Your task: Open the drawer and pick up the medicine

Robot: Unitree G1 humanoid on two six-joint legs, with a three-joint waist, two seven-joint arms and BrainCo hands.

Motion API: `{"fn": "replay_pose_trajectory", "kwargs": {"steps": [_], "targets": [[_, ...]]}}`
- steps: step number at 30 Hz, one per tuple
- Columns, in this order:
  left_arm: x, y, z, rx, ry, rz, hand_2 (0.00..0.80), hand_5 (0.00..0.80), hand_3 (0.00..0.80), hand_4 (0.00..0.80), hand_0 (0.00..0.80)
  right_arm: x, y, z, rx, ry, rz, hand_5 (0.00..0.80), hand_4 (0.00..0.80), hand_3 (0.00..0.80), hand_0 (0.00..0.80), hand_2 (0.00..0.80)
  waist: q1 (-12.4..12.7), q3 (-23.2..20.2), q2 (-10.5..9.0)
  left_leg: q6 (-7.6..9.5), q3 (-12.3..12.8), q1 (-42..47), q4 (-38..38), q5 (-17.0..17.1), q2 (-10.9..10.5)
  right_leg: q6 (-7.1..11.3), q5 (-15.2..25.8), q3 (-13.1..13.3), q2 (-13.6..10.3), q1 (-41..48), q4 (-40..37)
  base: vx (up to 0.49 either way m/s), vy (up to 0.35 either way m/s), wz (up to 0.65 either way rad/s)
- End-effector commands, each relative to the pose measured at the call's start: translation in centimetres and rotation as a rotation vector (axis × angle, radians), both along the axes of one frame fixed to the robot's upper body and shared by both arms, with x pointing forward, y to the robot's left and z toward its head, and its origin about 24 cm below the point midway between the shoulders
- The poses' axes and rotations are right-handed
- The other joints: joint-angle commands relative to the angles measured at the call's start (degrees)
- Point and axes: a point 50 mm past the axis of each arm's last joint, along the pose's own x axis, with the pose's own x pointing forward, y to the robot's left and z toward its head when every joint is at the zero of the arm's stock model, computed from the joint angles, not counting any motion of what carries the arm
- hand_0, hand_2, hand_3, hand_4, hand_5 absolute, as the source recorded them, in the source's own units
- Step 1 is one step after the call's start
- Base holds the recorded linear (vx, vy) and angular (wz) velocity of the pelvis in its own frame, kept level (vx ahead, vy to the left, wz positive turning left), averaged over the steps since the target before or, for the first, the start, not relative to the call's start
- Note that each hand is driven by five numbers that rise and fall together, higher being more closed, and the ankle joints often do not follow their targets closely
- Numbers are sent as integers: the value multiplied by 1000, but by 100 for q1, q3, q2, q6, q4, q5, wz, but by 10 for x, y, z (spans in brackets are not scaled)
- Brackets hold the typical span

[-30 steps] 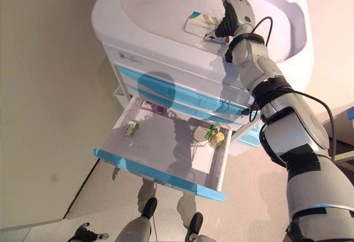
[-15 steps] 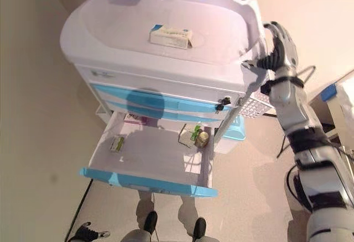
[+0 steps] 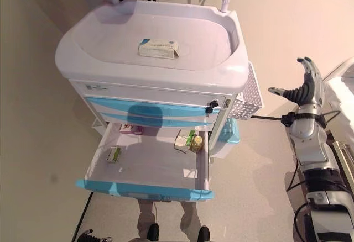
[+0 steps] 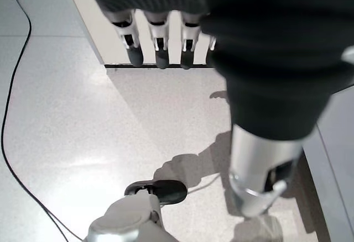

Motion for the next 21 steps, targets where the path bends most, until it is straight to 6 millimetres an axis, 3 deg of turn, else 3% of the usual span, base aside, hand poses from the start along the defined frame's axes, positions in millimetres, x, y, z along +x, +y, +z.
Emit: {"fn": "replay_pose_trajectory", "kwargs": {"steps": [1,3,5,6,7,8,9,10,11,12,15,17,21], "targets": [[-5,12,2,42,39,-7,0,0,0,0,0,-4,3,18,30,-135,20,0,0,0,0,0,-67,-275,-75,153,-35,-228,65,-182,-184,327,-90,-112,-75,-86,211,0,0,0],[-6,12,2,41,35,-4,0,0,0,0,0,-8,-2,7,63,-110,2,0,0,0,0,0,-88,-283,-53,154,-13,-214,66,-186,-185,328,-84,-107,-79,-79,205,0,0,0],[-6,11,2,35,28,2,0,0,0,0,0,-16,-9,-16,129,-54,-35,0,0,0,0,0,-130,-290,-6,159,8,-184,63,-188,-187,327,-89,-88,-78,-65,205,0,0,0],[-6,11,2,36,29,2,0,0,0,0,0,-17,-9,-17,129,-54,-35,0,0,0,0,0,-125,-293,-9,159,8,-181,63,-189,-186,326,-89,-87,-78,-63,205,0,0,0],[-6,10,2,28,25,11,0,0,0,0,0,-24,-11,-36,181,-9,-54,0,0,0,0,0,-169,-296,26,159,31,-166,63,-192,-189,326,-93,-76,-80,-53,208,0,0,0],[-6,10,2,29,26,10,0,0,0,0,0,-24,-11,-36,181,-8,-55,0,0,0,0,0,-164,-300,22,159,31,-163,62,-193,-189,325,-94,-76,-80,-51,207,0,0,0],[-6,10,2,26,23,12,0,0,0,0,0,-32,-14,-53,217,42,-73,0,0,0,0,0,-203,-296,51,160,51,-153,62,-197,-192,328,-95,-68,-84,-46,212,0,0,0],[-6,10,2,27,24,11,0,0,0,0,0,-32,-14,-53,217,42,-73,0,0,0,0,0,-200,-298,50,160,51,-151,62,-198,-192,328,-95,-67,-84,-44,212,0,0,0],[-7,11,2,23,22,14,0,0,0,0,0,-40,-17,-70,249,103,-84,0,0,0,0,0,-238,-301,84,160,70,-134,65,-201,-190,328,-97,-50,-91,-32,210,0,0,0],[-8,11,2,23,23,14,0,0,0,0,0,-40,-17,-70,250,104,-84,0,0,0,0,0,-235,-303,83,161,71,-132,64,-202,-190,328,-98,-49,-90,-30,210,-10,-1,-3],[-4,9,2,9,1,12,0,0,0,0,0,-52,-16,-102,344,200,-94,0,0,0,0,0,-312,-287,159,157,132,-99,71,-203,-192,324,-106,4,-92,-24,221,-25,-3,-10],[-4,9,2,9,1,12,0,0,0,0,0,-53,-16,-102,345,200,-94,0,0,0,0,0,-310,-287,158,157,135,-95,71,-204,-192,324,-106,7,-92,-22,220,-12,-5,-14],[-2,10,4,-10,-24,17,0,0,0,0,0,-81,-14,-153,492,371,-118,0,0,0,0,0,-419,-259,245,151,206,-58,78,-198,-180,317,-98,82,-88,-23,217,-34,-18,-6]]}}
